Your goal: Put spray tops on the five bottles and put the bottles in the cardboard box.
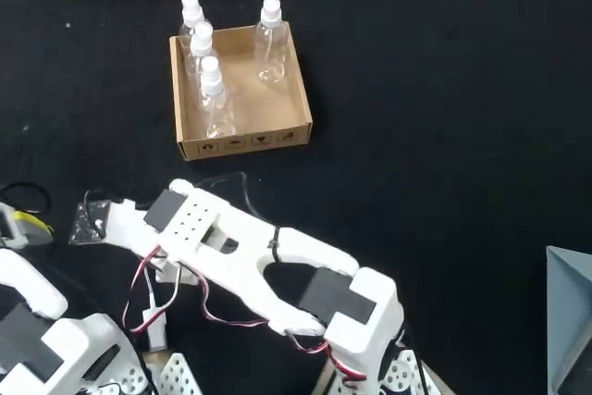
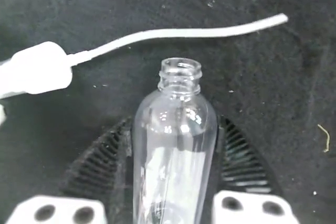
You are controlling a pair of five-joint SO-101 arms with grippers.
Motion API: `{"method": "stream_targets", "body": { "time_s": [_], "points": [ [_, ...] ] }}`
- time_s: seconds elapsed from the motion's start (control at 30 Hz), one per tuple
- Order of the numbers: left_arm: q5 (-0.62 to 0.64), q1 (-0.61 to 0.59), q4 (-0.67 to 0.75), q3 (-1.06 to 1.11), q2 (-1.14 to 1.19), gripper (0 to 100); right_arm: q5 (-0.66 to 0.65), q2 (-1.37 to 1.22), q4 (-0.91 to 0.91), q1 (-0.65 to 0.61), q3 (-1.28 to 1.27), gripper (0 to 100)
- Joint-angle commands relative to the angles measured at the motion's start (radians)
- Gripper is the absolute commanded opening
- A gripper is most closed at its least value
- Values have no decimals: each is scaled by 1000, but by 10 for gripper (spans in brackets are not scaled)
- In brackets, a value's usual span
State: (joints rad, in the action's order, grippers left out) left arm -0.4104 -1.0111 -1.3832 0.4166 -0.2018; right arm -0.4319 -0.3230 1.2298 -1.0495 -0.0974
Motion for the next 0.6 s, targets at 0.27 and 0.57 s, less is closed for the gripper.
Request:
{"method": "stream_targets", "body": {
  "time_s": [0.27,0.57],
  "points": [
    [-9,-8,11,-15,-35,264,5,-8,-5,35,2,175],
    [-9,-8,11,-19,-35,264,37,-8,-3,37,4,251]
  ]
}}
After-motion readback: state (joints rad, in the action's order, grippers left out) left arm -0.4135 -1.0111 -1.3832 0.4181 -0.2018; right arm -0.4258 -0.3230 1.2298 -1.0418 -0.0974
